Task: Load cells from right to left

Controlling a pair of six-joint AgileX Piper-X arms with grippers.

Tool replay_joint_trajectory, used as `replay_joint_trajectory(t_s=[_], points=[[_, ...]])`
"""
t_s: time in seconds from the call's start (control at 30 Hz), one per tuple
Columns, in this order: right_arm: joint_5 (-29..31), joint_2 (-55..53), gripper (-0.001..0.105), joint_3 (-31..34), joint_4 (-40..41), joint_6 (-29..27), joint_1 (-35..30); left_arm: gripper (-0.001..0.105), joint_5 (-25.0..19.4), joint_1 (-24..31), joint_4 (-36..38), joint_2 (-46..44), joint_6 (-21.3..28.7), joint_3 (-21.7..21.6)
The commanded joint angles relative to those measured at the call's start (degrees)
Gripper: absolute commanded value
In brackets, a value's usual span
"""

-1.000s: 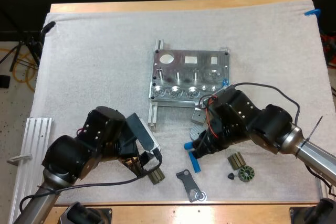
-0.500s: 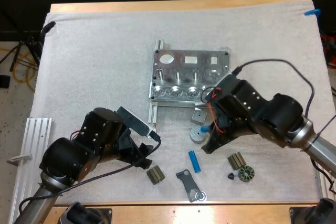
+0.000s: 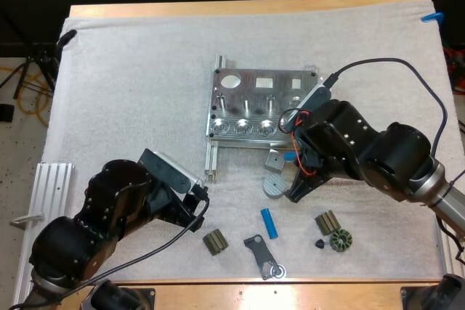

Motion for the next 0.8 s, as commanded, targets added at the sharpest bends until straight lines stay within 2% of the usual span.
replay_joint_trajectory(t_s=[0.0, 0.17, 0.43, 0.63, 0.77], points=[[0.65, -0.69, 0.011, -0.50, 0.02, -0.50, -0.06, 0.069, -1.05, 0.12, -1.05, -0.10, -1.03, -0.08], [1.06, -0.03, 0.011, -1.37, 0.71, -0.65, -0.06, 0.069, -0.78, 0.12, -1.71, -0.10, -0.62, -0.08], [4.66, 5.10, 0.011, -5.78, 5.19, -5.78, -0.43, 0.069, -0.78, 0.12, -4.04, -0.10, 0.43, -0.08], [4.93, 11.38, 0.011, -10.38, 9.63, -7.79, -4.22, 0.069, -0.78, 0.12, -4.04, -0.10, 0.68, -0.08], [2.42, 15.11, 0.011, -14.57, 10.43, -7.79, -7.64, 0.069, -0.78, 0.12, -4.04, -0.10, 0.68, -0.08]])
